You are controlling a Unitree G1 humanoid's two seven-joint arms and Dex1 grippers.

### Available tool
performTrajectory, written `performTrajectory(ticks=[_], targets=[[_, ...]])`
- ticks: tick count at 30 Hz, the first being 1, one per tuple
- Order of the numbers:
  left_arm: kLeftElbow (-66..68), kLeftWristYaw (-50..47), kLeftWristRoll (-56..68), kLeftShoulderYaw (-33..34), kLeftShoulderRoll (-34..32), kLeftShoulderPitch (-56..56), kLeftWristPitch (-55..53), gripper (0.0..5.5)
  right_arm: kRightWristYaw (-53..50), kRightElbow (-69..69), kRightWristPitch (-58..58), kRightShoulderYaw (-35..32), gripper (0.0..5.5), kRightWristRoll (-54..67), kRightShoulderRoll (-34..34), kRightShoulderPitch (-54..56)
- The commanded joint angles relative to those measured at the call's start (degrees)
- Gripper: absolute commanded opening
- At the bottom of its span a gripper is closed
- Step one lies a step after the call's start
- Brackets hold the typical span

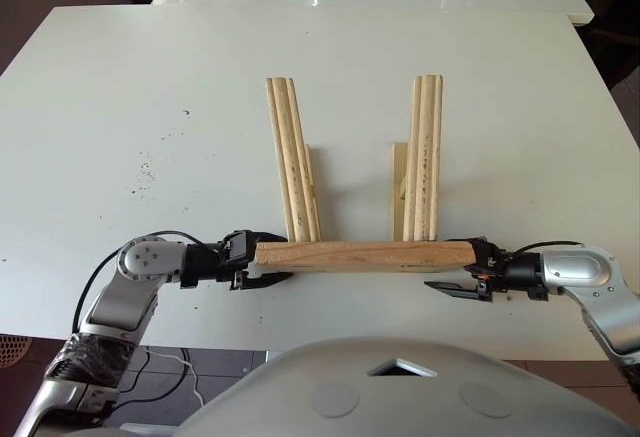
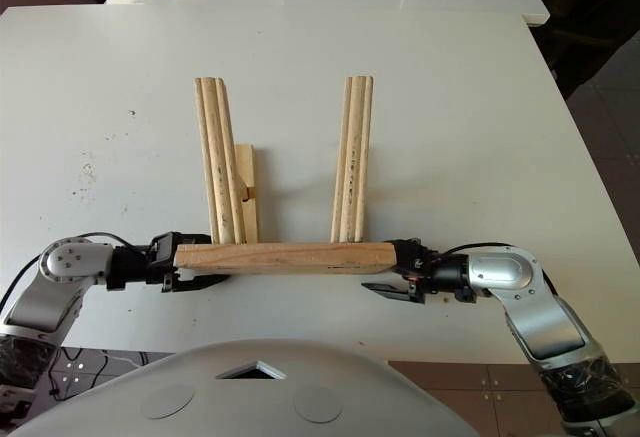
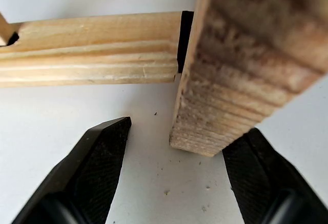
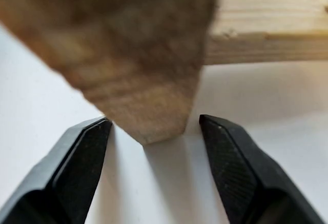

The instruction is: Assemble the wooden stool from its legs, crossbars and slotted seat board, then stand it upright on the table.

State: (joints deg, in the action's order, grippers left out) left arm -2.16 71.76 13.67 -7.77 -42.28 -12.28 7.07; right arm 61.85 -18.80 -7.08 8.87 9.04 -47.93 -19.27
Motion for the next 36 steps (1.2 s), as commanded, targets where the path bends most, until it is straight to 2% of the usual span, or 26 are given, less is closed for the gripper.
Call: performTrajectory(ticks=[1, 6, 9, 16, 21, 25, 28, 30, 33, 34, 36], targets=[[1.7, 2.0, 0.5, -2.0, 0.0, 1.2, -0.8, 2.56, 0.1, 0.2, -0.8, 0.4, 2.82, 1.6, 0.7, -0.2], [1.4, 3.2, 2.4, -2.5, -0.2, 1.9, -2.2, 1.71, -0.2, -2.5, -3.4, -1.3, 1.96, 6.7, 2.1, -0.1], [0.6, 3.5, 3.8, -2.0, -0.4, 2.7, -4.0, 1.49, -0.4, -5.4, -6.8, -3.1, 1.58, 11.1, 2.2, -0.5], [-5.1, 4.2, 6.8, -0.5, -2.2, 3.1, -8.7, 1.49, -1.3, -11.2, -14.5, -8.5, 1.57, 17.5, 1.8, -2.1], [-15.1, 3.4, 13.5, 5.0, -5.9, 2.3, -17.3, 1.49, -0.2, -18.1, -20.4, -15.9, 1.57, 23.2, -1.4, -6.3], [-25.9, 3.0, 24.5, 13.8, -11.2, 0.3, -28.1, 1.49, -2.1, -26.2, -31.0, -27.7, 1.57, 38.8, -5.2, -6.9], [-31.3, 2.5, 34.5, 22.0, -16.3, -0.7, -37.5, 1.49, -5.0, -28.1, -40.0, -37.4, 1.57, 59.7, -12.0, -6.3], [-32.6, 1.0, 42.6, 26.5, -20.1, 0.8, -44.9, 1.49, -7.0, -27.3, -42.4, -41.6, 1.57, 70.9, -16.1, -5.4], [-32.0, -1.5, 56.4, 31.8, -26.5, 4.5, -54.8, 1.49, -10.8, -21.8, -44.5, -45.7, 1.57, 97.6, -25.8, -6.5], [-31.5, -2.3, 60.3, 32.7, -28.6, 5.5, -57.3, 1.49, -10.1, -20.1, -45.3, -46.3, 1.57, 101.9, -27.9, -7.0], [-28.8, -4.2, 69.8, 34.2, -34.0, 7.6, -62.3, 1.49, -1.0, -15.1, -51.6, -47.9, 1.57, 103.9, -32.8, -8.7]])
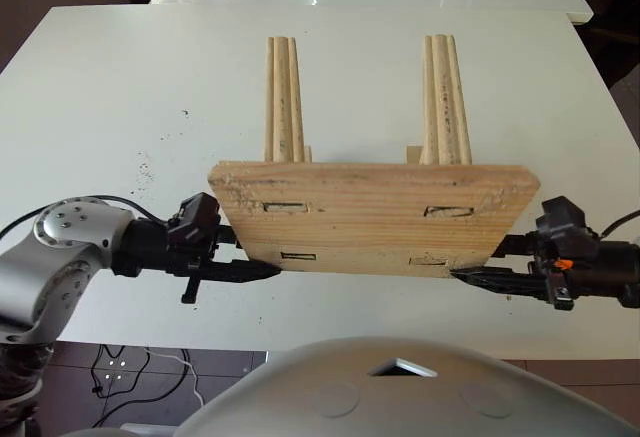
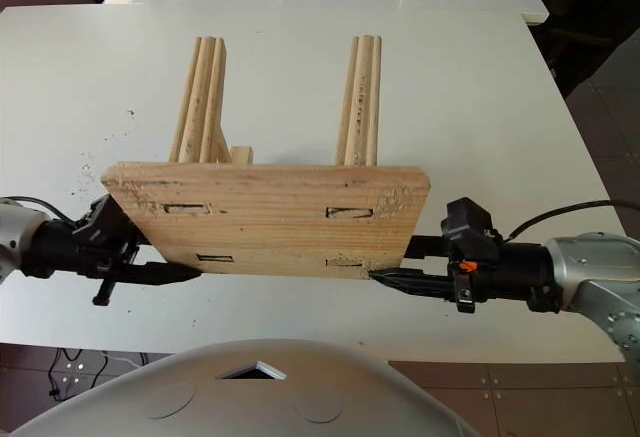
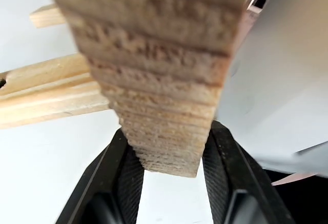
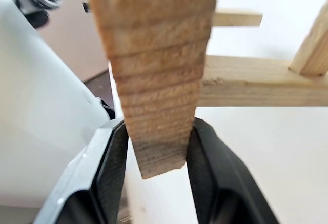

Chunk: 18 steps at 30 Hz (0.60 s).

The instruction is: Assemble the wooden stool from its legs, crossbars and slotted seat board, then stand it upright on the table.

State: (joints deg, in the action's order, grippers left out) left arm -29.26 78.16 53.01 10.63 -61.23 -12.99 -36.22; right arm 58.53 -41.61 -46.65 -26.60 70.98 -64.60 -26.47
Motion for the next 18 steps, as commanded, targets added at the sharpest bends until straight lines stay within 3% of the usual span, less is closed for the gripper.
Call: performTrajectory(ticks=[1, 4, 6, 9, 12, 18], targets=[[0.2, -10.3, 35.2, 16.3, -18.6, 9.1, -22.1, 1.49, 7.2, 10.9, -16.4, -13.4, 1.57, 42.0, -19.1, -1.6], [6.0, -6.9, 44.9, 16.3, -28.6, 12.0, -30.3, 1.49, 21.7, 20.4, -32.4, -15.3, 1.57, 42.0, -29.4, 1.2], [10.3, -5.2, 52.6, 14.8, -35.9, 13.7, -34.7, 1.49, 30.9, 27.0, -42.1, -12.6, 1.57, 42.0, -37.8, 6.6], [14.4, -3.9, 59.3, 12.9, -42.8, 14.9, -39.3, 1.49, 34.0, 30.3, -45.8, -9.9, 1.57, 42.0, -43.3, 10.1], [14.9, -3.5, 60.0, 10.0, -44.2, 14.0, -40.9, 1.49, 34.0, 30.7, -45.8, -5.9, 1.57, 42.0, -44.6, 11.0], [13.5, -13.9, 60.0, 1.4, -36.7, 5.4, -39.2, 1.49, 33.5, 29.4, -42.9, -0.1, 1.57, 42.0, -42.9, 12.3]])
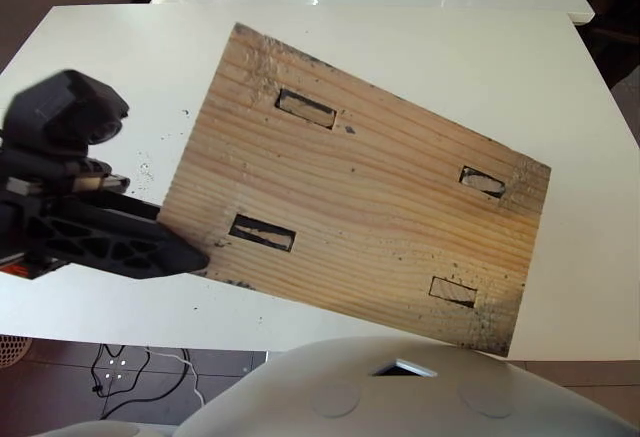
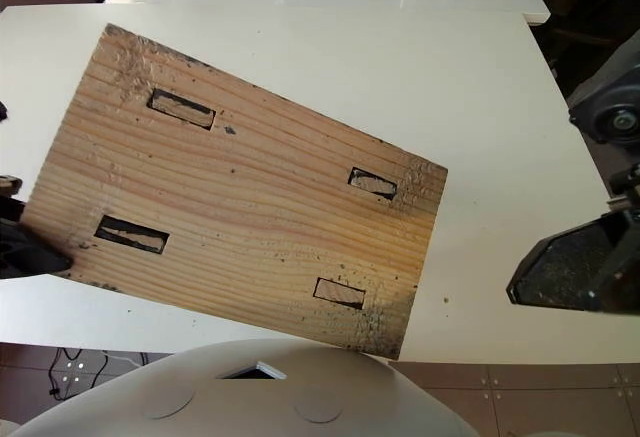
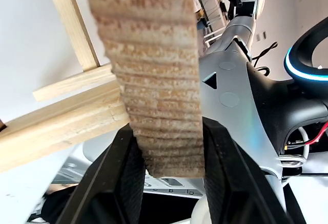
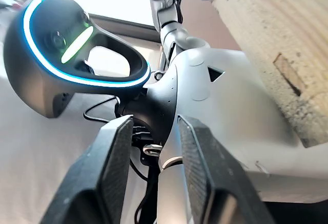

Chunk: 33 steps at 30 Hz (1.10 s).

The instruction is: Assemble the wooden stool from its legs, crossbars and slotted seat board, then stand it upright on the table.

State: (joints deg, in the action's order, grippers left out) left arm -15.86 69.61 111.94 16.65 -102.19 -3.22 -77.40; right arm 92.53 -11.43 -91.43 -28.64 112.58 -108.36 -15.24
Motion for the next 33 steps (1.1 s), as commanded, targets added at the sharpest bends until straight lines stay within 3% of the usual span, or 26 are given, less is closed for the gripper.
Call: performTrajectory(ticks=[1, 3, 6, 8, 12, 15, 18, 24, 30, 33], targets=[[0.8, -7.9, 1.1, -6.8, 5.8, -5.2, 2.9, 1.49, -0.7, -0.8, 2.5, 2.4, 1.57, 0.4, 1.2, 1.3], [2.7, -15.7, 1.0, -11.2, 10.7, -5.4, 5.7, 1.49, -3.8, -0.9, 5.8, 2.0, 1.57, 0.4, 3.2, 1.0], [1.5, -27.4, 1.0, -12.0, 17.6, -6.1, 11.9, 1.49, -25.0, -8.5, 19.7, -2.9, 1.57, 0.4, 16.0, -2.2], [0.4, -32.9, 1.1, -12.4, 20.7, -6.0, 14.4, 1.49, -31.7, -12.0, 22.7, -4.4, 1.57, 0.4, 20.2, -5.1], [2.8, -39.6, 1.1, -17.2, 26.5, 3.5, 14.8, 2.22, -47.3, -16.2, 31.7, -2.5, 1.78, 0.4, 27.4, -7.1], [6.1, -42.8, 1.1, -19.6, 30.6, 11.3, 13.0, 2.73, -49.9, -14.9, 33.2, -0.2, 2.14, 0.4, 28.7, -4.9], [8.7, -42.6, 1.1, -17.6, 32.1, 12.9, 11.7, 3.25, -53.5, -14.3, 34.4, 0.0, 2.56, 0.4, 30.9, -4.3], [5.4, -47.2, 0.6, -12.6, 38.0, 8.6, 15.3, 3.25, -55.5, -23.3, 34.3, -4.3, 2.56, 0.4, 39.4, -12.4], [3.1, -48.5, 1.0, -9.3, 46.5, 10.0, 19.6, 3.25, -62.3, -31.8, 41.6, 1.3, 2.56, -1.0, 47.0, -12.4], [2.6, -48.6, 1.0, -8.0, 47.6, 8.3, 19.0, 3.72, -63.7, -30.9, 43.5, 2.5, 2.61, -3.8, 48.3, -11.0]])
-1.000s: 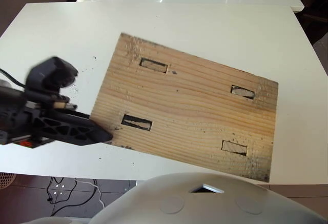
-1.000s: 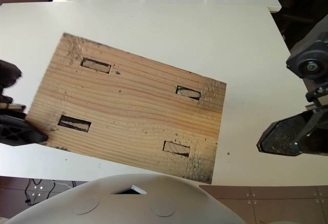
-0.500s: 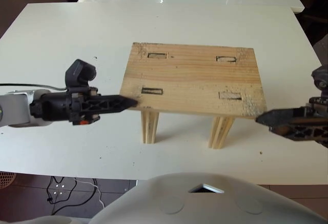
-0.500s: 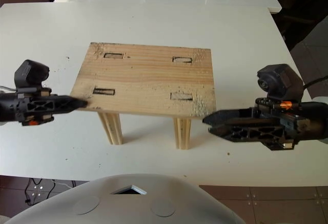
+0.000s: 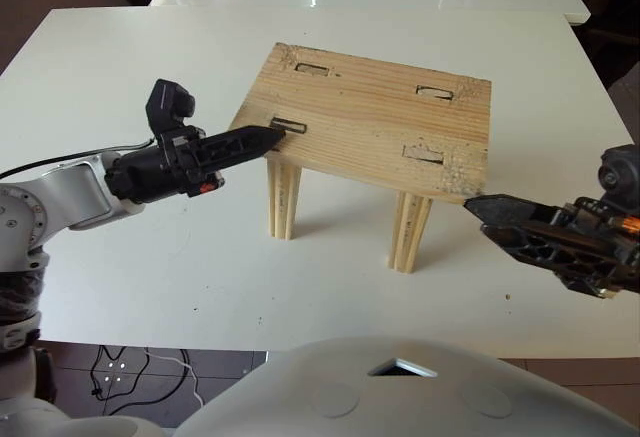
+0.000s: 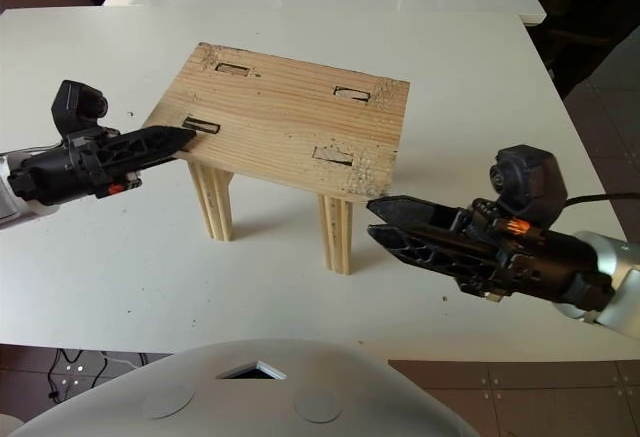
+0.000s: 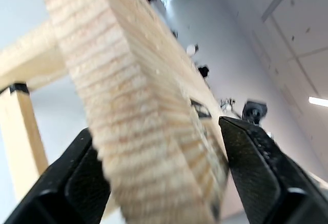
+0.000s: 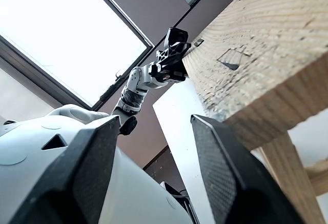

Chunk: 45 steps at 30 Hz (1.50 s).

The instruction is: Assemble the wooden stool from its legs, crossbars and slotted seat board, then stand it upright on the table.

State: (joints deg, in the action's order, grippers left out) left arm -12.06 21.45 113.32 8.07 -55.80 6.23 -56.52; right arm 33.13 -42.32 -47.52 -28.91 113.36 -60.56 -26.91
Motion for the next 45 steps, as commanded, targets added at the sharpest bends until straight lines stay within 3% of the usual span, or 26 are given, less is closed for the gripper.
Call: performTrajectory(ticks=[1, 3, 9, 15, 18, 23, 27, 39, 45], targets=[[-1.4, -0.4, -0.5, 0.8, 1.1, -1.9, -2.3, 3.87, -4.8, 0.6, 0.1, 3.4, 2.61, -6.4, 0.9, 1.7], [-0.8, 0.3, -1.2, 1.1, 1.3, -2.6, -2.9, 4.19, -6.8, 2.0, 2.2, 5.9, 2.61, -11.7, 2.3, 5.5], [2.5, 5.9, -12.0, 1.7, 3.4, -2.2, -2.2, 4.19, -13.3, 8.5, 7.6, 11.3, 2.61, -25.0, 7.5, 16.8], [5.8, 19.8, -29.5, 1.1, 2.3, -1.2, 1.8, 4.19, -13.7, 7.7, 7.6, 11.5, 2.61, -28.3, 11.4, 18.8], [6.8, 22.4, -34.3, 1.6, 2.9, 0.8, 4.4, 4.19, -15.0, 8.2, 8.6, 11.4, 2.61, -30.2, 14.0, 18.7], [9.3, 24.0, -38.9, 2.2, 4.9, 3.2, 5.7, 4.96, -16.0, 8.0, 9.5, 11.9, 2.61, -32.8, 17.7, 19.1], [9.4, 27.0, -33.2, 5.4, 5.2, 3.4, 0.5, 5.37, -15.8, 8.3, 9.1, 11.9, 2.61, -34.0, 19.0, 19.7], [24.2, 22.6, -23.2, 15.0, 6.6, 7.8, -12.4, 5.37, -12.4, 7.4, 7.9, 12.7, 2.61, -37.4, 19.4, 19.1], [32.8, 16.8, -41.2, 14.2, 10.1, 8.0, 0.7, 5.37, -14.1, 9.3, 8.8, 12.2, 2.61, -41.3, 20.5, 18.2]])
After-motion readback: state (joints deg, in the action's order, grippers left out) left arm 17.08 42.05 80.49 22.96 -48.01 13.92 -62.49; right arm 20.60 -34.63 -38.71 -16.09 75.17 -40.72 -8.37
